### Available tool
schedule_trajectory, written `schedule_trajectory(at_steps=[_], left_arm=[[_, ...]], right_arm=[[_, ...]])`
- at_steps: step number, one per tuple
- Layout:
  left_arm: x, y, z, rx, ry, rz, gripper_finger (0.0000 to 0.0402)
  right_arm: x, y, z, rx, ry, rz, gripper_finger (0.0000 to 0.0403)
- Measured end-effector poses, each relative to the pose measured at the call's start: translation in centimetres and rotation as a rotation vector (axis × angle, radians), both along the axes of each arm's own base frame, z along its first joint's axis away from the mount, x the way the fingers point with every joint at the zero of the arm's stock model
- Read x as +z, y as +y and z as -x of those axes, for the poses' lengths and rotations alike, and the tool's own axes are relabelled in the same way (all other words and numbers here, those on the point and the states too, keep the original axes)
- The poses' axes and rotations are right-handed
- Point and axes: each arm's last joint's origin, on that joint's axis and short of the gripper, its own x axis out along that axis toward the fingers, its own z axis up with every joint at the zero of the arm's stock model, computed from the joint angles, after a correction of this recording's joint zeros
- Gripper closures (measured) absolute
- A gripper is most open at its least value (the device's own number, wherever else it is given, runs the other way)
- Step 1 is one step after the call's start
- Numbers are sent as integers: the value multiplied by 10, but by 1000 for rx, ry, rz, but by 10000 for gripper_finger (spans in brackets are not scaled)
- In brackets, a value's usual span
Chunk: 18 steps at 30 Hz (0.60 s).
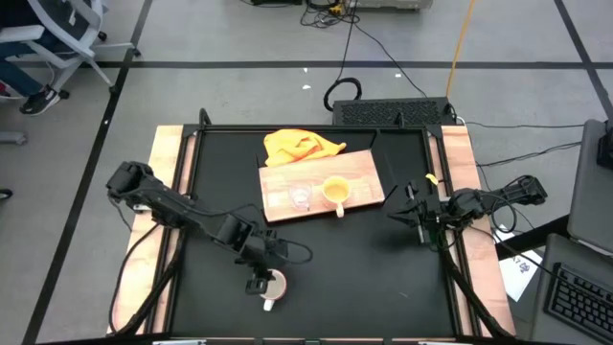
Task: Stack small to large cups/mugs on shelf
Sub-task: Put the gray patterned mug on the shelf
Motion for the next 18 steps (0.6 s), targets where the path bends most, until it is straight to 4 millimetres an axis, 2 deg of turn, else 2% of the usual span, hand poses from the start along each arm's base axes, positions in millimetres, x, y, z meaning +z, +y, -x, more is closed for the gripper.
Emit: schedule_trajectory(at_steps=[18], left_arm=[[-8, 5, 3, 4, 33, -22, 218]], right_arm=[[-1, 0, 0, 2, 13, 4, 403]])
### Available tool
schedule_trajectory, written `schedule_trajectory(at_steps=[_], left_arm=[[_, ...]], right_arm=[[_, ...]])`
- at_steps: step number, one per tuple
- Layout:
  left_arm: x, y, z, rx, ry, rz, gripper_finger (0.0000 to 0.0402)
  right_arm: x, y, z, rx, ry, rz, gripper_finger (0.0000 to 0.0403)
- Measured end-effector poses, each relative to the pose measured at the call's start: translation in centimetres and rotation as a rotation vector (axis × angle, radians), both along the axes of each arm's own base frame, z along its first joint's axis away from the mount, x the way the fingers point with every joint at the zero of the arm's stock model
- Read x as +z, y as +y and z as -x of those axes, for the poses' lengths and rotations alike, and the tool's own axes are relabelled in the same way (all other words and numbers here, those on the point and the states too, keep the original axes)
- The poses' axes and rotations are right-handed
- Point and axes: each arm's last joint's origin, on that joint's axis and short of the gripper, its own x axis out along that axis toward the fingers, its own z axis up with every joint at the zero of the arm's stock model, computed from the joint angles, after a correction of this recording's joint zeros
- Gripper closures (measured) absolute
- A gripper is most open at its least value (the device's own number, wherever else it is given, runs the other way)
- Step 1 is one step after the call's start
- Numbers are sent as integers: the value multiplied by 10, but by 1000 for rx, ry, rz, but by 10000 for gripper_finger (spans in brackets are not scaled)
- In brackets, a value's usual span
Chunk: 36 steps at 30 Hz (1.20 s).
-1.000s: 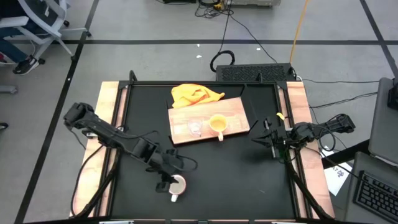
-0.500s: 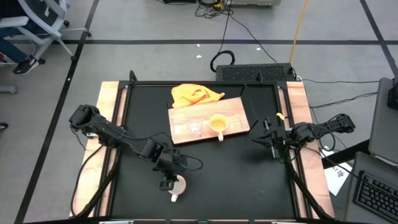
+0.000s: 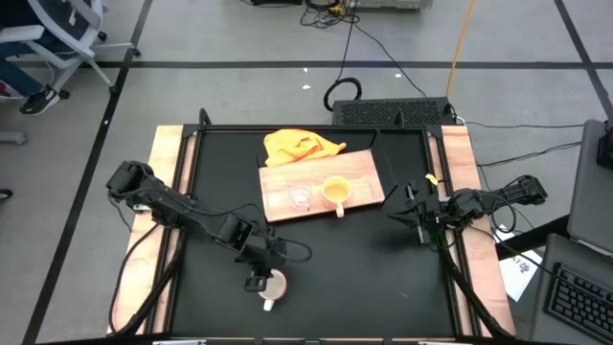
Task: Stack small to large cups/mugs on shelf
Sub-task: Put the gray patterned mug on the shelf
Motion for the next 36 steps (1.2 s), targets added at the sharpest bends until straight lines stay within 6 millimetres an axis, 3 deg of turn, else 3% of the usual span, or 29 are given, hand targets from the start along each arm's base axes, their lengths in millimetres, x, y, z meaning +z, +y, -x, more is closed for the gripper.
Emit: schedule_trajectory(at_steps=[6, 15, 24, 27, 34, 36], left_arm=[[-3, -1, -1, 0, 5, -5, 218], [-29, -5, -11, -23, 63, -44, 218], [-31, -4, -12, -63, 56, -56, 220], [-31, -5, -12, -75, 55, -55, 245], [-31, -4, -11, -98, 47, -70, 366], [-30, -4, -13, -93, 34, -66, 380]], right_arm=[[0, 0, 0, 0, 2, 0, 403], [0, 0, 0, 0, 5, 1, 403], [-1, 0, 0, -1, 5, 1, 403], [0, 0, 0, -1, 5, 1, 403], [-1, 0, 0, -1, 5, 1, 403], [-1, 0, 0, -2, 6, 1, 403]])
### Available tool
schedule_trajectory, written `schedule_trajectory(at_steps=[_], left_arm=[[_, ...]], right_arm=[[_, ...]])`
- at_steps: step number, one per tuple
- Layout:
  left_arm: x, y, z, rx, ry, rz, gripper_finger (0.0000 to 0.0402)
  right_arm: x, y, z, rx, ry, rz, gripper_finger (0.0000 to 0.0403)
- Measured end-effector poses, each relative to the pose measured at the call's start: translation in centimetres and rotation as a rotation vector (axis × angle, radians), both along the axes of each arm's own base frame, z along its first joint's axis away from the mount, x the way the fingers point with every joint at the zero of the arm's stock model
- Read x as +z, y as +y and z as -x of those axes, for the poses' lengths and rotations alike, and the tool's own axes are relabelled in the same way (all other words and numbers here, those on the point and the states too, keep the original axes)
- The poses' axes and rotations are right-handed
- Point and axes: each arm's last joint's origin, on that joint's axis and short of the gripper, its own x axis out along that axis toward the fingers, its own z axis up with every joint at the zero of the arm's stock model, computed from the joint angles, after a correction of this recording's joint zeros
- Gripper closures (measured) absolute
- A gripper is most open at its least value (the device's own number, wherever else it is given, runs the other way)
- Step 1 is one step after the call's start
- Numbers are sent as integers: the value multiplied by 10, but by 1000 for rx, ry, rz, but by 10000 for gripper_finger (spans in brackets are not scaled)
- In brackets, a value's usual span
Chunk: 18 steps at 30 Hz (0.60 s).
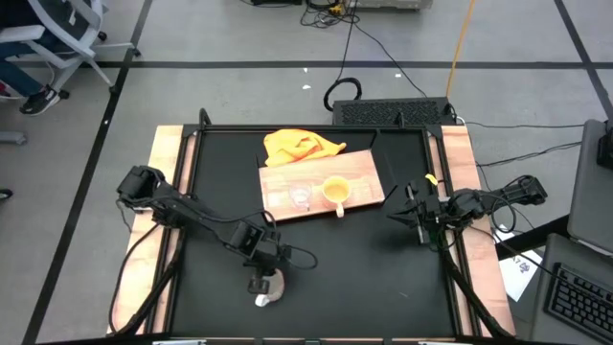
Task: Stack small to large cups/mugs on shelf
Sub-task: Put the gray patterned mug on the shelf
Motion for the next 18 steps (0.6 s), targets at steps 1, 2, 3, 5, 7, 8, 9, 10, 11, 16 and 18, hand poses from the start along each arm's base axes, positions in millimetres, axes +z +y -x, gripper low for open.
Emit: schedule_trajectory(at_steps=[1, 2, 3, 5, 7, 8, 9, 10, 11, 16, 18], left_arm=[[0, 0, 0, 7, -7, -14, 380], [0, 1, 0, 12, -10, -23, 379], [0, 1, -1, 13, -13, -24, 375], [1, -1, -2, 5, -40, -24, 371], [2, -3, -4, -18, -75, -20, 375], [3, -4, -5, -31, -93, -19, 379], [4, -5, -6, -39, -108, -16, 380], [4, -6, -7, -48, -125, -14, 380], [5, -7, -8, -55, -138, -11, 380], [9, -9, -10, -75, -191, -9, 380], [10, -9, -11, -71, -203, -3, 380]], right_arm=[[0, 0, 0, 0, 0, 0, 403], [0, 0, 0, 0, 0, 0, 403], [0, 0, 0, 0, 0, 0, 403], [0, 0, 0, 0, 0, 0, 403], [0, 0, 0, 0, 0, 0, 403], [0, 0, 0, 0, 0, 0, 403], [0, 0, 0, 0, 0, 0, 403], [0, 0, 0, 0, 0, 0, 403], [0, 0, 0, 0, 0, 0, 403], [0, 0, 0, 0, 0, 0, 403], [0, 0, 0, 0, 0, 0, 403]])
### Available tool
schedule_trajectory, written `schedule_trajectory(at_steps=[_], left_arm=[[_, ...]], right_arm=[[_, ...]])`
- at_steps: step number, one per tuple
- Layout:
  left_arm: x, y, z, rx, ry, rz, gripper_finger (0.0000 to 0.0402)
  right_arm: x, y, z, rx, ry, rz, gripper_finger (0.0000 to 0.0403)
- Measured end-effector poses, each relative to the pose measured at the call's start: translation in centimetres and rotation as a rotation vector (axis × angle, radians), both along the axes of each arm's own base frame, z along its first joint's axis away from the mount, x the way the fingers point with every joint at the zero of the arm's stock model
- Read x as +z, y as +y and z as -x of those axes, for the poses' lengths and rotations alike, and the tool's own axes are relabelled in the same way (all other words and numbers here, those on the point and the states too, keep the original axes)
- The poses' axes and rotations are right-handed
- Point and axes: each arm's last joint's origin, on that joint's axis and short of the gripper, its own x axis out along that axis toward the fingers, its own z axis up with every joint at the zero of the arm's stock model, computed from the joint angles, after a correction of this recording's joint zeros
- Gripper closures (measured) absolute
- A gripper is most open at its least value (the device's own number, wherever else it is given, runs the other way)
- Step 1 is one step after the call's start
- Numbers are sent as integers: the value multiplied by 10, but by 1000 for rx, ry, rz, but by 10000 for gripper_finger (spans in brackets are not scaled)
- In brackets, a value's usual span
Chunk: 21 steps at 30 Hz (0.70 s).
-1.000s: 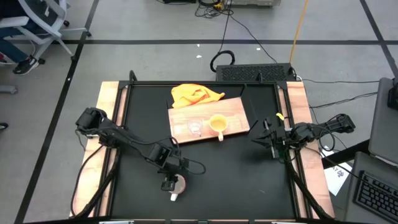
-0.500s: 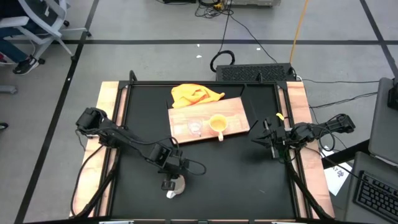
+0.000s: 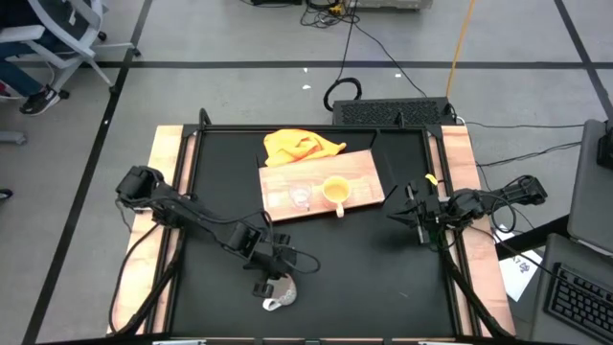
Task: Stack small to large cups/mugs on shelf
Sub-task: Put the gray patterned mug on the shelf
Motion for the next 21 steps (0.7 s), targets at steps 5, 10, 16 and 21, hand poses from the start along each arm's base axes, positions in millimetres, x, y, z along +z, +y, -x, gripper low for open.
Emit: schedule_trajectory(at_steps=[5, 10, 16, 21], left_arm=[[3, -1, -3, -5, -45, 4, 380], [4, -1, -5, -2, -75, 1, 380], [13, 0, -12, 54, -139, 24, 380], [29, 2, -22, 91, -180, 33, 380]], right_arm=[[0, 0, 0, -1, 0, 0, 403], [0, 0, 0, -1, 0, 0, 403], [0, 0, 0, 0, 0, 0, 403], [0, 0, 0, -1, 0, 0, 403]])
